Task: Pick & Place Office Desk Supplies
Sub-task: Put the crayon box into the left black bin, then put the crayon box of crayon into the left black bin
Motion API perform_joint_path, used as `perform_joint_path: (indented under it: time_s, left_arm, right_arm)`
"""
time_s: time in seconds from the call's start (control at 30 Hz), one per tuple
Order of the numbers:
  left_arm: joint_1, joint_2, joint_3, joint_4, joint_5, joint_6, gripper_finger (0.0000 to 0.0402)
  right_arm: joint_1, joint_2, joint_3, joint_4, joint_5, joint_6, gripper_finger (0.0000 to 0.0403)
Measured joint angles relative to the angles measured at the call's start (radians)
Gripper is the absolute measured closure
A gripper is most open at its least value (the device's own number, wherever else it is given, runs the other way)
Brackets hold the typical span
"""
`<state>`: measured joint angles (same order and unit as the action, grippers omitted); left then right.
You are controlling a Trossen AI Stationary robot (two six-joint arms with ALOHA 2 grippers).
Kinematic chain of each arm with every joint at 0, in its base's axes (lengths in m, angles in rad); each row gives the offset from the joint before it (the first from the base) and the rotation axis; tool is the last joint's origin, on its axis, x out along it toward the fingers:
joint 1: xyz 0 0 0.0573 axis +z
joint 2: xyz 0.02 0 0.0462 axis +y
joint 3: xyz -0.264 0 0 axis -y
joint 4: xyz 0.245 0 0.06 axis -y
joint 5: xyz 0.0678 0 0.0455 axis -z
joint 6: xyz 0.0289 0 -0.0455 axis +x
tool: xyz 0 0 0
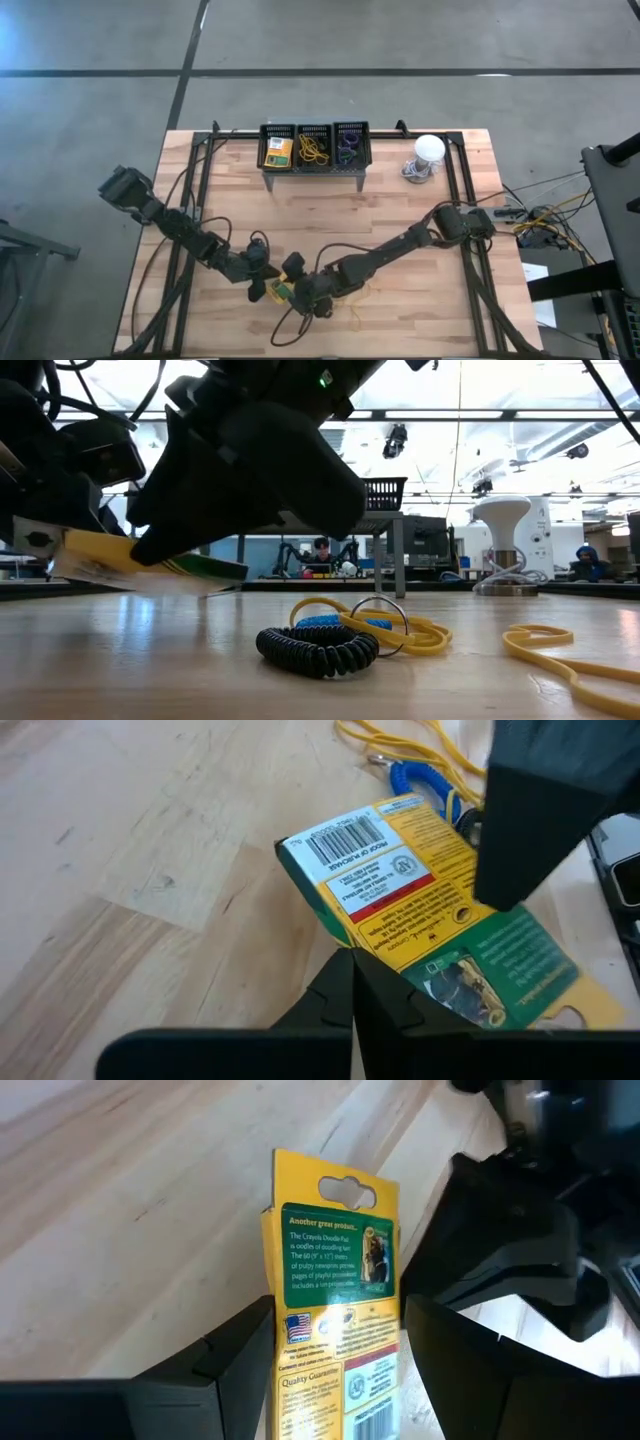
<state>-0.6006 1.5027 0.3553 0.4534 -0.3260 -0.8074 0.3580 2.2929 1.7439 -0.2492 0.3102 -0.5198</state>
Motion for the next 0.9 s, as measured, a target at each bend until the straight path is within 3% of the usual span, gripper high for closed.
perform_joint_path:
  time_s: [0.47,0.9]
  left_arm:
    - [-0.001,0.005,0.009,0.065,0.012,0.026,0.0399]
    - [-0.003,0.005,0.016,0.081,0.009,0.079,0.0399]
  right_arm:
    - [-0.004,-0.041,0.002,0.001,0.037,0.053,0.0184]
    - [-0.026,-0.037,0.001,-0.080,0.003,0.105,0.0184]
